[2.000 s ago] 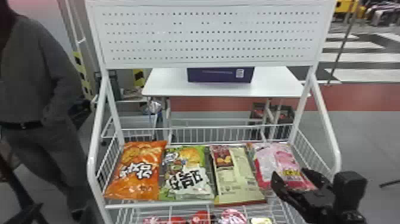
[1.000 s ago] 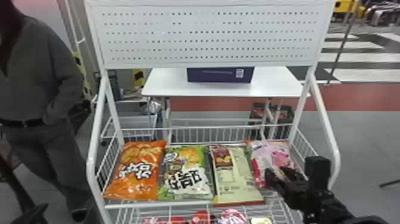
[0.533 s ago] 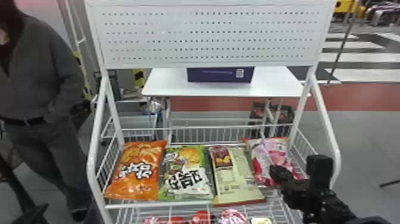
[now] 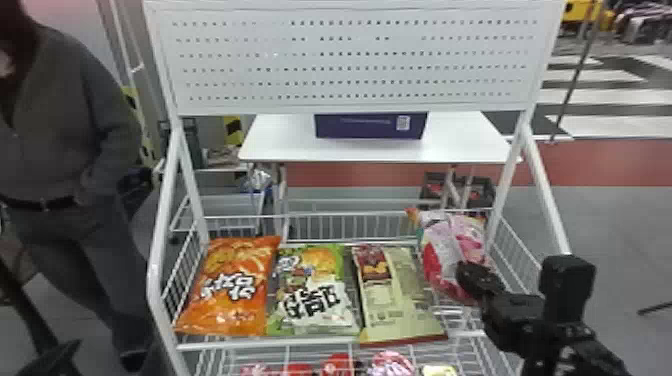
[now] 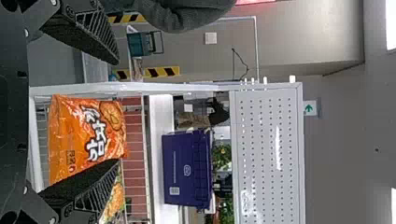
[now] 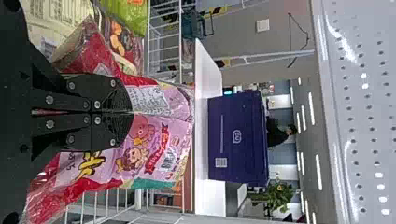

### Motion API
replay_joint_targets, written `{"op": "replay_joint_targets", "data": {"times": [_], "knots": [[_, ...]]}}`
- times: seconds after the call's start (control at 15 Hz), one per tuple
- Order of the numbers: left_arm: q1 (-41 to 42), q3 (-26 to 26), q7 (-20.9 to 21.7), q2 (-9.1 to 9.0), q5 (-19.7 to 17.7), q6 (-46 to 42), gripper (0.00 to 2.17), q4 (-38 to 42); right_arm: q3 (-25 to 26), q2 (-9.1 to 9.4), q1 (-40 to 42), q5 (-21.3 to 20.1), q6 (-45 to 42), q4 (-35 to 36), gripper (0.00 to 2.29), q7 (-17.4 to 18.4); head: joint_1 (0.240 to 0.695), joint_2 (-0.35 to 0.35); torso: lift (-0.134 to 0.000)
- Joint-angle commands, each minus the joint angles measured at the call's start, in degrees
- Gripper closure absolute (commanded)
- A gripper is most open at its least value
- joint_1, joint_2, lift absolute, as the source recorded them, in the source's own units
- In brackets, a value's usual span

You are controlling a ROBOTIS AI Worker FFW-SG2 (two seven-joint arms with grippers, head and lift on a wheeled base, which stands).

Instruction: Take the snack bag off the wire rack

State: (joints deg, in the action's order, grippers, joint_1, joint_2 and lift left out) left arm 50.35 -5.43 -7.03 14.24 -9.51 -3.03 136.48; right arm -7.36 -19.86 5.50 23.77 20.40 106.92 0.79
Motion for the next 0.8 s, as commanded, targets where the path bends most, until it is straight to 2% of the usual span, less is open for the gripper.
{"op": "replay_joint_targets", "data": {"times": [0.0, 0.33, 0.47, 0.73], "knots": [[-0.07, 0.07, 0.0, 0.08, -0.07, 0.0, 0.15, 0.02, 1.3, -1.06, 5.83, 1.1, 0.3, 6.9, 2.01, 0.0, 0.499, 0.0, 0.0], [-0.16, -0.02, -0.09, 0.61, -0.42, -0.18, 0.15, 0.11, 6.74, -3.78, 21.74, 0.14, -4.62, 19.12, 2.01, 0.71, 0.499, 0.0, 0.0], [-0.16, 0.07, -0.35, 0.7, -0.42, -0.35, 0.15, 0.28, 9.73, -4.84, 27.19, 0.14, -8.31, 21.93, 2.01, 0.79, 0.499, 0.0, 0.0], [-0.07, 0.07, -0.79, 0.79, -0.42, -0.53, 0.15, 0.28, 15.18, -5.54, 37.47, 1.19, -16.93, 25.62, 2.01, 1.41, 0.499, 0.0, 0.0]]}}
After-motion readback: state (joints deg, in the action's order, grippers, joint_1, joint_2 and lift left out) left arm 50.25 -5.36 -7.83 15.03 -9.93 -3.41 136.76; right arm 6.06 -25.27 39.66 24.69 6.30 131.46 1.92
